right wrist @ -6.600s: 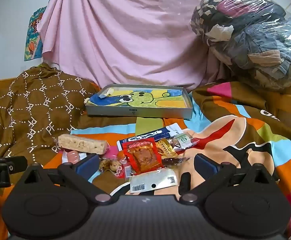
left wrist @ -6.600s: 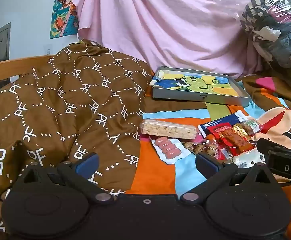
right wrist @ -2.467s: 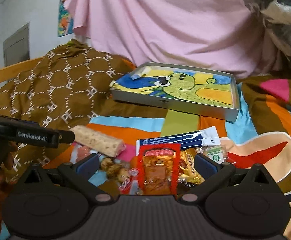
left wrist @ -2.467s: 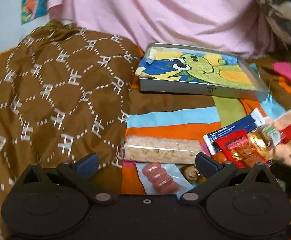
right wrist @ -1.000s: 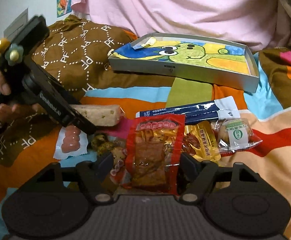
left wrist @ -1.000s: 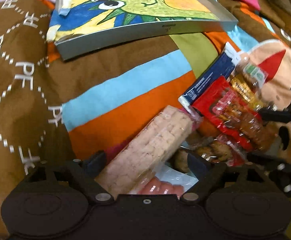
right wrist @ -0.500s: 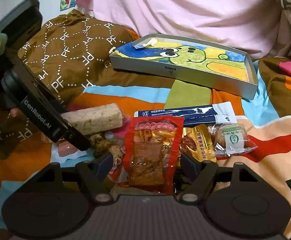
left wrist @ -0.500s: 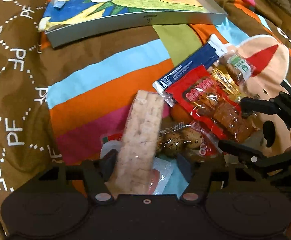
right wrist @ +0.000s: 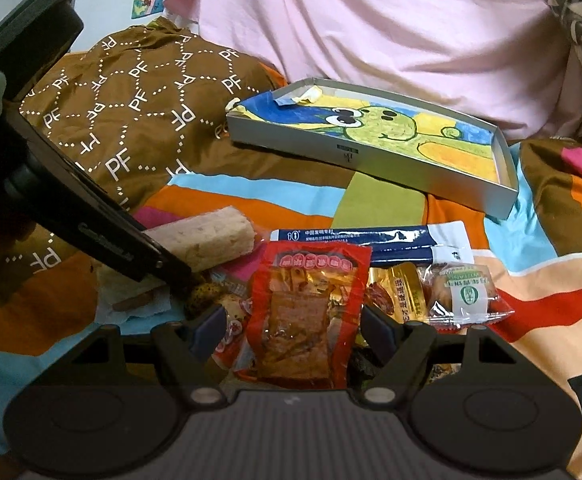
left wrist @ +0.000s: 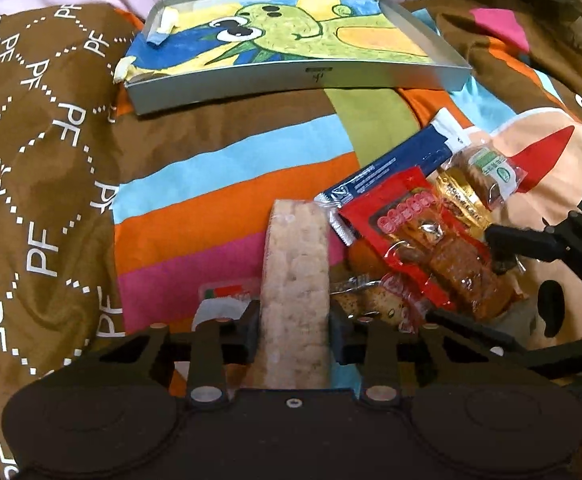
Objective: Organize snacks
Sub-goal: 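Close the left gripper on the rice-cake bar while the right gripper grasps the red pack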
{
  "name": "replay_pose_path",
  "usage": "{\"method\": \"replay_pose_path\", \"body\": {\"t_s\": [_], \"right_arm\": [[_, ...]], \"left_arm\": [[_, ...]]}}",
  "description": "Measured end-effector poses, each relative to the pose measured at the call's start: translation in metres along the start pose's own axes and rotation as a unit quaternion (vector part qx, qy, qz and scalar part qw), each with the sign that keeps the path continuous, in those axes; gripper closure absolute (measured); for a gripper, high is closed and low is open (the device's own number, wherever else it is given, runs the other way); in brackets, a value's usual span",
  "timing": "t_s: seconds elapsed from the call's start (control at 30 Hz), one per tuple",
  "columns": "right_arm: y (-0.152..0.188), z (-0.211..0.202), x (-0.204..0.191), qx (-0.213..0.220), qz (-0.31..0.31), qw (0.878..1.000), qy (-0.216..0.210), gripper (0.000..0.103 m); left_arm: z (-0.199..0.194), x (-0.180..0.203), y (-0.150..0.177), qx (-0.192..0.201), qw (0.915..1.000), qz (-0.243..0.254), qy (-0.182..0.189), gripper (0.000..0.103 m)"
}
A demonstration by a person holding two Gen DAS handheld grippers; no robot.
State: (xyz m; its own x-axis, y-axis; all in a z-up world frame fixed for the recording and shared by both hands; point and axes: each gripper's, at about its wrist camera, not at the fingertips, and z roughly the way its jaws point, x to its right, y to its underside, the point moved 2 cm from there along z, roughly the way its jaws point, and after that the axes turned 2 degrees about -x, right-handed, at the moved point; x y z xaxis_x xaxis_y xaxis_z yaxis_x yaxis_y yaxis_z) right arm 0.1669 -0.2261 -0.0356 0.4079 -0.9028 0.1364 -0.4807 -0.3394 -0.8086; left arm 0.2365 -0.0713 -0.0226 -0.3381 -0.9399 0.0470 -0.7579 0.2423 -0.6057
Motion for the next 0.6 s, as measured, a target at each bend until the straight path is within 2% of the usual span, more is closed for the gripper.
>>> {"method": "replay_pose_path", "body": {"t_s": [0.23, 0.6], "right_arm": [[0.002, 0.003, -0.005, -0.005, -0.016, 1.000, 0.005, 0.047], [0.003, 0.007, 0.001, -0.023, 0.005, 1.000, -0.008, 0.053]], "left_arm": [[0.000, 0.007, 0.001, 0.014, 0.9994, -0.030, -0.008, 0.068], [-0.001, 0.014, 0.003, 0.018, 0.9985, -0.051, -0.007, 0.068]]}}
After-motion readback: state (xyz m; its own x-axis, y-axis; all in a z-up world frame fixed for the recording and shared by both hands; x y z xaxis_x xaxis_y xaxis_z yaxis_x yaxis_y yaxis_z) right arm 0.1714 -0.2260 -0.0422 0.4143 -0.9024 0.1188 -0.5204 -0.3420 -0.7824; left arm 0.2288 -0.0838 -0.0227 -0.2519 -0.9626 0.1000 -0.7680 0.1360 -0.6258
